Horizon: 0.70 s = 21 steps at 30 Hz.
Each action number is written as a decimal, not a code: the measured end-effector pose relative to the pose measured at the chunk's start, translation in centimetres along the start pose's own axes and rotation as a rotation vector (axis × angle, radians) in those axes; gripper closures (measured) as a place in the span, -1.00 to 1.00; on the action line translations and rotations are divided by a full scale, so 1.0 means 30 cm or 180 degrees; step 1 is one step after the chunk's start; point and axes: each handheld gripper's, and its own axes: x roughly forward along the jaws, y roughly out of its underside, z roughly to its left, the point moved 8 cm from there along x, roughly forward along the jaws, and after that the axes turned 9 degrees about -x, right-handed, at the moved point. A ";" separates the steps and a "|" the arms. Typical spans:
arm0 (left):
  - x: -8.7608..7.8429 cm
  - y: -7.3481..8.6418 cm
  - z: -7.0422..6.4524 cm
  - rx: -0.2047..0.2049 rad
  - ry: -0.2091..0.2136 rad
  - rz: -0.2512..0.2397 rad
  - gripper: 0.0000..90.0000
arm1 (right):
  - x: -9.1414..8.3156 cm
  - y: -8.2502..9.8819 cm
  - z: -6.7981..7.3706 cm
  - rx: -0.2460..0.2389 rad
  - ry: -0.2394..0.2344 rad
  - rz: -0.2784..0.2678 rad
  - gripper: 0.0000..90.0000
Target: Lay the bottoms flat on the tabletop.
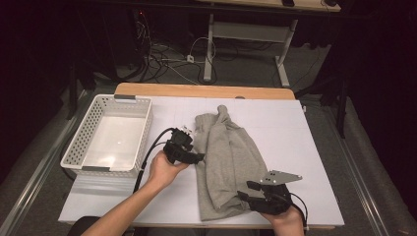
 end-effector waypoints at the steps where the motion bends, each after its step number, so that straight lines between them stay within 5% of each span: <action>1: 0.005 0.025 -0.003 0.0005 0.0000 0.0029 -0.13 | -0.002 -0.001 -0.006 0.0000 0.0022 -0.0001 0.11; 9: 0.037 0.125 -0.019 -0.0001 0.0046 0.0161 -0.18 | -0.020 0.018 -0.140 0.0118 0.0367 0.0037 0.08; 14: 0.056 0.143 -0.035 0.0006 0.0064 0.0196 -0.21 | -0.025 0.060 -0.230 0.0181 0.0603 0.0197 0.03; 21: 0.077 0.146 -0.059 0.0038 0.0079 0.0169 -0.22 | -0.021 0.129 -0.314 0.0343 0.0744 0.0395 0.03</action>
